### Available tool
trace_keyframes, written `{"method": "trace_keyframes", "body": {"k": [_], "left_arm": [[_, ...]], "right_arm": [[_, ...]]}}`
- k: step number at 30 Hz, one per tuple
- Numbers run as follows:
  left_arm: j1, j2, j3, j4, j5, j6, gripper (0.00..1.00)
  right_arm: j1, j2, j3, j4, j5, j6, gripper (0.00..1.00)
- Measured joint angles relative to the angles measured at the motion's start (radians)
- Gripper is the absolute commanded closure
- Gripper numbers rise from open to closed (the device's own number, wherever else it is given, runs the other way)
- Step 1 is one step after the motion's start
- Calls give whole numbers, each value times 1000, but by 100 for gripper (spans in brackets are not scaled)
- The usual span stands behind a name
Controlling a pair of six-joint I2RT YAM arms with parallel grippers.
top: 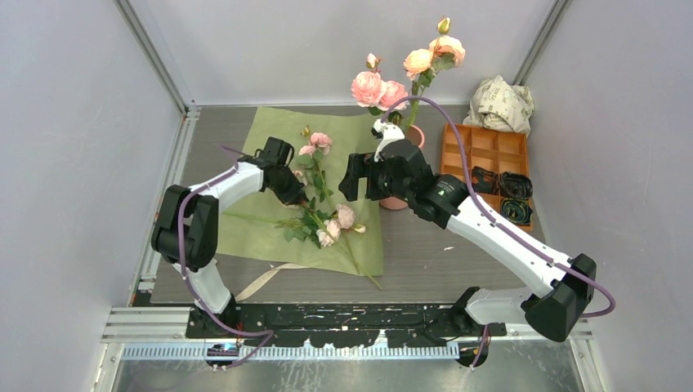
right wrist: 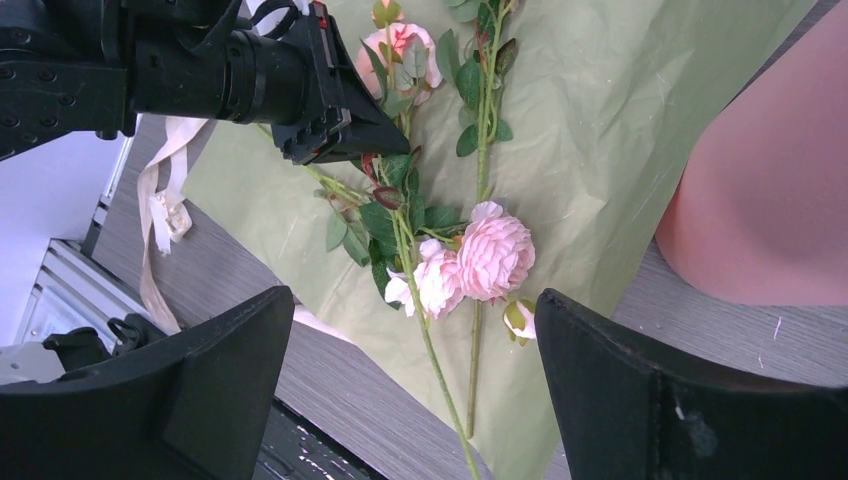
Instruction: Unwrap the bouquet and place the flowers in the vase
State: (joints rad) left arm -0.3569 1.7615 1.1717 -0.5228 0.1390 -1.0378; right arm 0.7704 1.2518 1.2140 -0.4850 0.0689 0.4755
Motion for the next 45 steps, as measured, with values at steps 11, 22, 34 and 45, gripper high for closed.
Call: {"method": "trace_keyframes", "body": {"k": [11,22,34,45], "left_arm": [[0,-3,126,-53,-24,71,100],[-69,-248,581,-206,-267,321,100],[-440,-372,872,-2,-409,769,100],[-554,-209,978,310,-368,1047,100]], "right_arm": [[0,-18,-5,-2,18,-3,4],[0,-146,-51,20,95,-2,3],[0,-429,-271,66,348,52,1],[0,-926,-406,7,679,123,0]]}}
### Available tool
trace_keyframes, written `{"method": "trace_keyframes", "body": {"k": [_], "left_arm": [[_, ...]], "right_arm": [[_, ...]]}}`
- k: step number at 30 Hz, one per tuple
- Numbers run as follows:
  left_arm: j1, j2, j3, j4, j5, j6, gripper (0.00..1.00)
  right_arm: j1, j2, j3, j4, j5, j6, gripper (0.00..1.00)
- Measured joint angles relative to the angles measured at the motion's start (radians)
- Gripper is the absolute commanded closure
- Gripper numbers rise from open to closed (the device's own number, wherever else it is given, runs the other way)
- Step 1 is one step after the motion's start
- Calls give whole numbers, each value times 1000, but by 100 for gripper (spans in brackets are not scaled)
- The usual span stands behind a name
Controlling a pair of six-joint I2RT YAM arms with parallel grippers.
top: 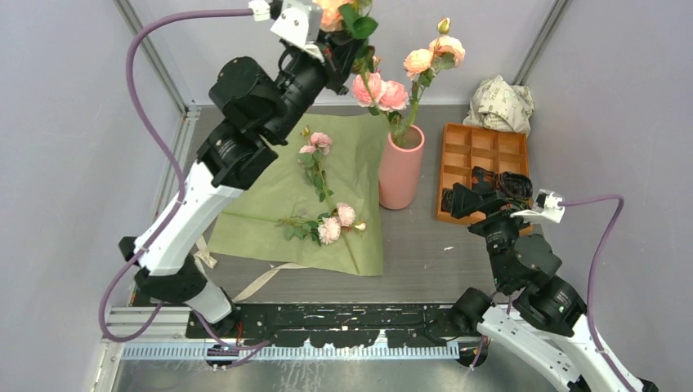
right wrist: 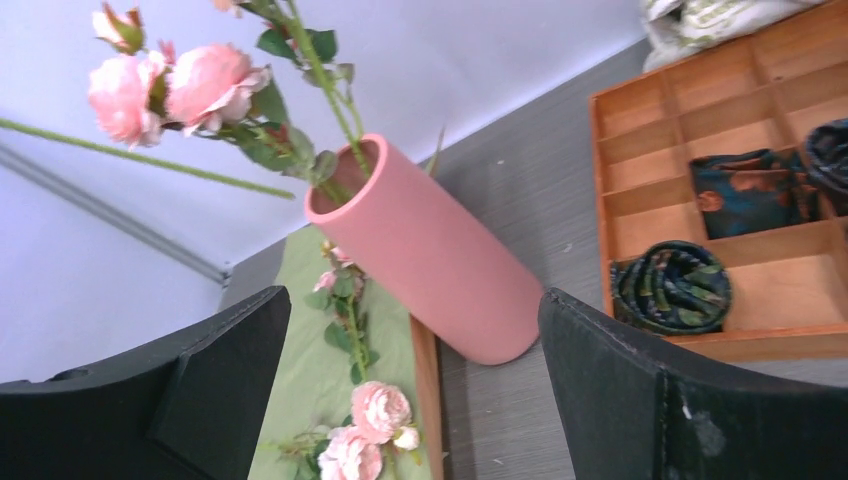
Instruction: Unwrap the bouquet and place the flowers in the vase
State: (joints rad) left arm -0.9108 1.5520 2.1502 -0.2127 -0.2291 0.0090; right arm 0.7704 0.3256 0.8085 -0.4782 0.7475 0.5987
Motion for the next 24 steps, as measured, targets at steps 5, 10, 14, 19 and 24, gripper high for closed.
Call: {"method": "trace_keyframes", "body": {"k": [5,10,14,19,24], "left_arm": [[-11,106,134,72,48,28,100],[-13,144,196,115,85,26,100],[-13,155,206,136,92,24,100],[-14,176,193,139,92,0,100],[-14,183,138,134,86,-27,100]], "right_arm": [[0,8,2,-70,61,7,1],[0,17,2,-100,64,12,1],[0,17,2,-104,64,17,0],[0,17,2,-107,67,18,0],[0,17,2,-106,67,23,0]]}}
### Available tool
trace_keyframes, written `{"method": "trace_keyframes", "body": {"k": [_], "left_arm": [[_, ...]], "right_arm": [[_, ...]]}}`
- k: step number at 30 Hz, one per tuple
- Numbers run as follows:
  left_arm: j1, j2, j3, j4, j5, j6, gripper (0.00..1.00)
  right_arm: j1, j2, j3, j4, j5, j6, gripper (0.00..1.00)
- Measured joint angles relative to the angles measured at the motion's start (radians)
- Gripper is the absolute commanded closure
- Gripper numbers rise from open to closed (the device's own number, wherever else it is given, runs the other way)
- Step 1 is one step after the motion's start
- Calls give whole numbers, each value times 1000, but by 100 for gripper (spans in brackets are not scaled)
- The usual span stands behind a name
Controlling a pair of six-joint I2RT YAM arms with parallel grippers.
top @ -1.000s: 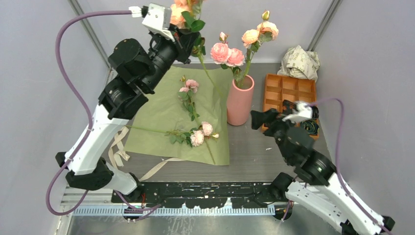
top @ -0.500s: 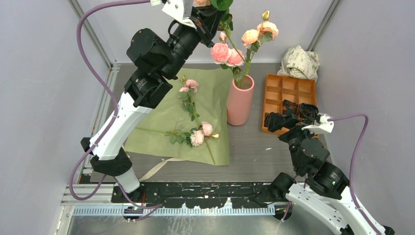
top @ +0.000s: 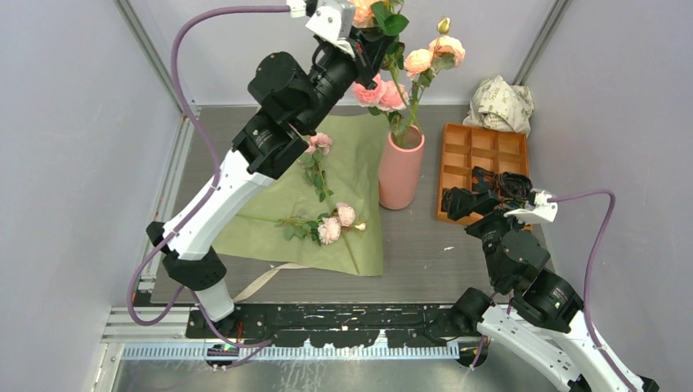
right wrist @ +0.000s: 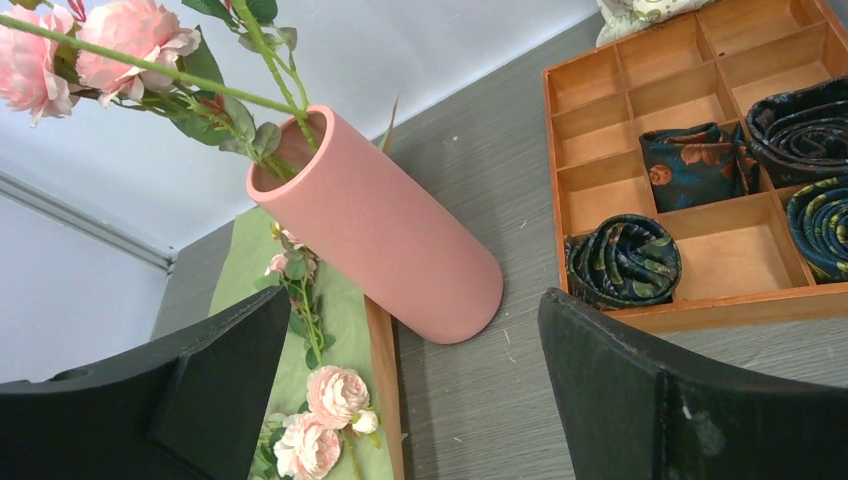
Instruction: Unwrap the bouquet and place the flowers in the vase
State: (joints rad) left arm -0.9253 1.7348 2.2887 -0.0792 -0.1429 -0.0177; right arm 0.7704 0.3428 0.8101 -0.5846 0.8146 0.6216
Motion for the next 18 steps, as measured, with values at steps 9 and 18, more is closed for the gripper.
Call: {"method": "trace_keyframes", "body": {"k": [9,18], "left_arm": [[0,8,-73,-11,-47,-5,100],[0,13,-148,-19,-110,-14,65]], "right_arm": [[0,0,0,0,0,13,0],[0,17,0,0,-2,18,0]]}}
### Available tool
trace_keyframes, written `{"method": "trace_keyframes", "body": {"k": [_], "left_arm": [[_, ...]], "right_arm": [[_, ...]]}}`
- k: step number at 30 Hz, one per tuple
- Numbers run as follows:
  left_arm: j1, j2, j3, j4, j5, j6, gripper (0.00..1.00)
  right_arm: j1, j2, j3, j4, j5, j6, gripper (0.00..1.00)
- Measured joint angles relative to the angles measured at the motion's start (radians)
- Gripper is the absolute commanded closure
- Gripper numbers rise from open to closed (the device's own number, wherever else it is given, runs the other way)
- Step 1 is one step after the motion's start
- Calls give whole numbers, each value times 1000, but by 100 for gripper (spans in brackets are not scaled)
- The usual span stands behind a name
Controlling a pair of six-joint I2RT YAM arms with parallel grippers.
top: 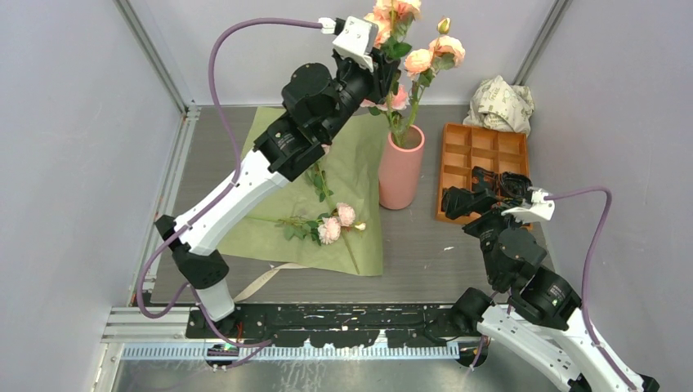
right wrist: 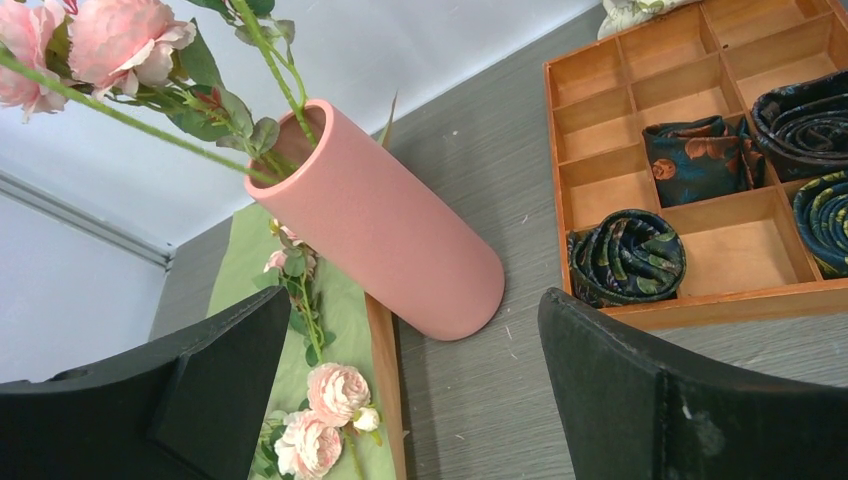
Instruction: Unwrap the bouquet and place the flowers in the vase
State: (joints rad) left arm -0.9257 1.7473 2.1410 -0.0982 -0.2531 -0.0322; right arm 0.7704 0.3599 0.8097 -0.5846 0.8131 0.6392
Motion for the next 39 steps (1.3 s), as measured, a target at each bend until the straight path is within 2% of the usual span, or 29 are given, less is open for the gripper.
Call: {"method": "trace_keyframes", "body": {"k": [5,8,13,21,25,31,35,39], "left_arm": [[0,24,1,-23,-14,-30,44],[2,63,54,-61,-14,-50,37],[5,119,156,-141,-10,-94,35],[5,64,172,-278,1,-195,35],[5,-105,45,-320,-57,-224,36],[6,-401,-232,-356,-293,-227,35],[19,-472,-389,-418,-415,-248,36],[34,-462,-547,-481,-450,-275,37]], "right_arm": [[0,3,0,0,-2,0,0],[0,18,0,0,-4,0,1],[0,39,0,-1,-14,2,1],[0,42,0,1,-31,-1,0],[0,71,1,21,-53,-8,1],[0,141,30,61,-116,-40,1],[0,190,91,79,-183,-64,1],[0,239,169,104,-279,-83,0]]}}
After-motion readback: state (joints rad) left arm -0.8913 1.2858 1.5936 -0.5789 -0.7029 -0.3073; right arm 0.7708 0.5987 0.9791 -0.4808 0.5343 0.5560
